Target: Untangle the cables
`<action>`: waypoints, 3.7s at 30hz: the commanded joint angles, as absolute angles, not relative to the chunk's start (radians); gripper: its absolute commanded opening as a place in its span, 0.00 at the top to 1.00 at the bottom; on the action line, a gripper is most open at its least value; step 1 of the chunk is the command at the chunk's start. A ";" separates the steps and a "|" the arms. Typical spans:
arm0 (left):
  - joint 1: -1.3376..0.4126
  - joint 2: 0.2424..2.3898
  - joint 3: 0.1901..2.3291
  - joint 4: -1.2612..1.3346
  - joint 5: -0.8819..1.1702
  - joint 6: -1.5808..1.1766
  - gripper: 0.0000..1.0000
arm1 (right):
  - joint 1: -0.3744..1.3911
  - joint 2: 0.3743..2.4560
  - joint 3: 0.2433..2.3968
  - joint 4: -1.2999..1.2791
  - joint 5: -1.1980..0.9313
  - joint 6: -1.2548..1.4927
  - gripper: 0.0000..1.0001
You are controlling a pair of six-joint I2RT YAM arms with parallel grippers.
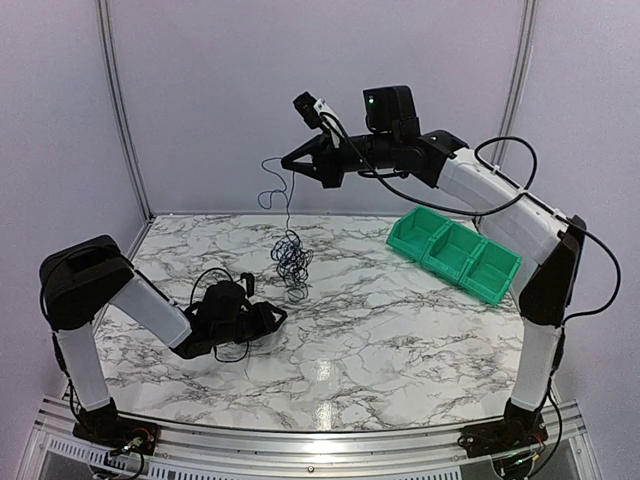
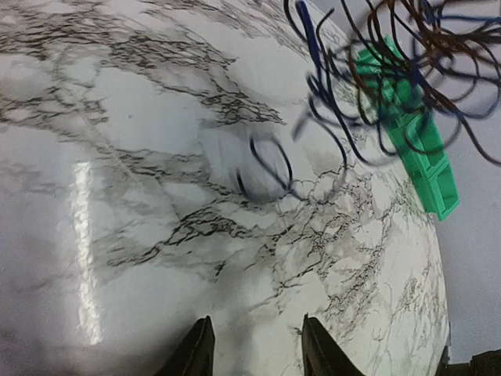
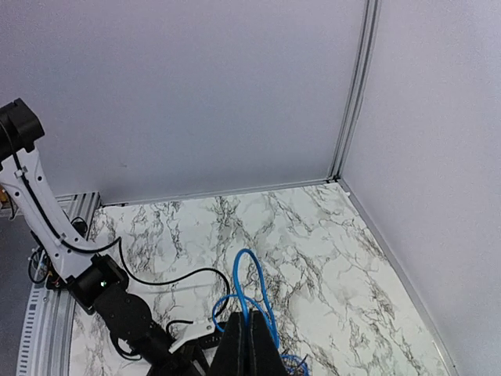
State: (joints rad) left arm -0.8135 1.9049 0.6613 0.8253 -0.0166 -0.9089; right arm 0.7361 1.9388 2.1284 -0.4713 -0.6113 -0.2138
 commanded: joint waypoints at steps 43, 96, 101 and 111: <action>-0.776 1.403 0.646 0.700 -0.260 -0.520 0.62 | 0.762 1.932 1.858 -0.371 -0.732 -0.120 1.00; -0.617 1.579 0.618 0.849 -0.293 -0.798 0.81 | 0.792 1.873 1.853 -0.428 -0.780 -0.153 1.00; -0.605 1.680 0.688 0.881 -0.227 -0.781 0.90 | 0.791 1.854 1.900 -0.465 -0.790 -0.167 1.00; -0.584 1.896 0.730 0.917 -0.155 -0.862 0.82 | 0.776 1.831 2.086 -0.534 -0.868 -0.189 1.00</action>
State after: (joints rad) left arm -0.6022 1.8355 0.7414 0.9367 -0.1570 -0.8242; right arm 0.7815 1.9129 1.9759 -0.5350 -0.7822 -0.1715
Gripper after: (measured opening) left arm 0.159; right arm 0.020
